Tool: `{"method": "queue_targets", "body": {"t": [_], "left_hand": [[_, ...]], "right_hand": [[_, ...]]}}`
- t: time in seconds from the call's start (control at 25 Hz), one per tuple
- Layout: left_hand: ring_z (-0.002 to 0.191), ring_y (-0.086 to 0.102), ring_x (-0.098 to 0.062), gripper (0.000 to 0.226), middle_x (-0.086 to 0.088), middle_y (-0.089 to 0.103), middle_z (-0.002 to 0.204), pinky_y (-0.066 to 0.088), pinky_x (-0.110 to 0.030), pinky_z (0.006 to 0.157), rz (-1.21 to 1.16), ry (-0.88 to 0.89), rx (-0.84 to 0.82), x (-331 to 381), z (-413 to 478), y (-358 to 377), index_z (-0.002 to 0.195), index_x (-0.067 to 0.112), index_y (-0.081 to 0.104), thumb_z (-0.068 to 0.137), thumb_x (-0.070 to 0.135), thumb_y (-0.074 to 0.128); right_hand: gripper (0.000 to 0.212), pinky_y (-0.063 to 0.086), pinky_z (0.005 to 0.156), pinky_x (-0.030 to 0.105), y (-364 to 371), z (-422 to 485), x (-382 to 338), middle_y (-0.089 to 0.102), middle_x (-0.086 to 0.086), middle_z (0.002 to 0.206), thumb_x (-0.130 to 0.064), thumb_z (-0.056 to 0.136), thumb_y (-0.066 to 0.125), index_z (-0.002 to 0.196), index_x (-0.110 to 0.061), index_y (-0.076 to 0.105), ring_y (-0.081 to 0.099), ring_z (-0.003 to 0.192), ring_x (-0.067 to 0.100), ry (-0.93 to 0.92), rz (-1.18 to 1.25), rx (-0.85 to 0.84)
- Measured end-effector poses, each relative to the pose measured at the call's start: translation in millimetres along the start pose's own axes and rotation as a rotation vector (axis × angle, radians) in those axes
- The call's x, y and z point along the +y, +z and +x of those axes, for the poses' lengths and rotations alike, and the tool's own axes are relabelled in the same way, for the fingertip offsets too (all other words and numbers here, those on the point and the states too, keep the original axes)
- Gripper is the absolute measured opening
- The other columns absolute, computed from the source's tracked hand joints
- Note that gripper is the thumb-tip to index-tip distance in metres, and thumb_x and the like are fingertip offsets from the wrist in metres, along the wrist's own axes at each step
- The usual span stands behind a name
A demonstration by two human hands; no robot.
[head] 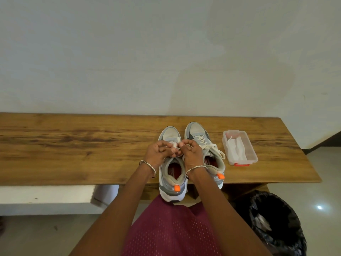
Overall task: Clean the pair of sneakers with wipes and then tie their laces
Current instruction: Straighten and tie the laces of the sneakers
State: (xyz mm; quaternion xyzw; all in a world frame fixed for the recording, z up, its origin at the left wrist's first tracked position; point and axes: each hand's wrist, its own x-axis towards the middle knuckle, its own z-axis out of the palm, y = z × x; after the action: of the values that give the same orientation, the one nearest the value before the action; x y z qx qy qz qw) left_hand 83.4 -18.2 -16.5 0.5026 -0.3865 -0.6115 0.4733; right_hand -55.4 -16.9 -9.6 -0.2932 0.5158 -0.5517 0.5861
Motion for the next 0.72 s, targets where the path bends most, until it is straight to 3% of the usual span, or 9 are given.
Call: {"method": "queue_targets", "body": {"t": [0.08, 0.16, 0.36, 0.56, 0.72], "left_hand": [[0.071, 0.073, -0.022, 0.02, -0.018, 0.077, 0.085, 0.061, -0.033, 0.072, 0.003, -0.006, 0.02, 0, 3, -3, 0.094, 0.004, 0.061, 0.082, -0.002, 0.076], [0.075, 0.074, -0.024, 0.012, -0.017, 0.077, 0.085, 0.062, -0.033, 0.076, 0.056, 0.033, -0.04, 1, 5, -3, 0.094, 0.003, 0.069, 0.084, -0.001, 0.074], [0.064, 0.07, -0.017, 0.018, -0.011, 0.076, 0.075, 0.06, -0.027, 0.067, -0.013, -0.047, -0.024, 9, 5, -1, 0.1, 0.002, 0.066, 0.084, -0.002, 0.073], [0.069, 0.07, -0.02, 0.025, -0.014, 0.075, 0.081, 0.06, -0.028, 0.067, -0.012, -0.096, 0.0, 11, 7, 0, 0.107, -0.007, 0.068, 0.084, 0.002, 0.075], [0.07, 0.074, -0.023, 0.023, -0.013, 0.077, 0.083, 0.06, -0.037, 0.073, 0.138, 0.032, 0.112, 2, 7, 2, 0.095, -0.003, 0.072, 0.078, 0.007, 0.082]], "right_hand": [[0.014, 0.055, 0.055, 0.025, -1, 0, 1, 0.064, 0.009, 0.066, -0.002, 0.091, 0.066, 0.102, -0.001, 0.057, 0.059, 0.052, 0.012, 0.017, 0.014, 0.035], [0.015, 0.056, 0.056, 0.026, -2, 2, 0, 0.067, 0.011, 0.066, 0.0, 0.089, 0.068, 0.101, 0.007, 0.063, 0.061, 0.055, 0.015, 0.017, -0.038, 0.004], [0.013, 0.058, 0.079, 0.043, -8, 10, 4, 0.071, 0.017, 0.075, -0.005, 0.089, 0.07, 0.099, 0.003, 0.072, 0.063, 0.068, 0.026, 0.032, -0.129, -0.115], [0.017, 0.059, 0.075, 0.035, -13, 4, -6, 0.068, 0.018, 0.072, -0.005, 0.095, 0.06, 0.086, 0.0, 0.074, 0.067, 0.069, 0.025, 0.044, -0.041, -0.331], [0.021, 0.056, 0.066, 0.031, -4, 3, 2, 0.063, 0.013, 0.065, -0.016, 0.096, 0.063, 0.082, -0.001, 0.071, 0.064, 0.059, 0.016, -0.037, -0.148, -0.17]]}}
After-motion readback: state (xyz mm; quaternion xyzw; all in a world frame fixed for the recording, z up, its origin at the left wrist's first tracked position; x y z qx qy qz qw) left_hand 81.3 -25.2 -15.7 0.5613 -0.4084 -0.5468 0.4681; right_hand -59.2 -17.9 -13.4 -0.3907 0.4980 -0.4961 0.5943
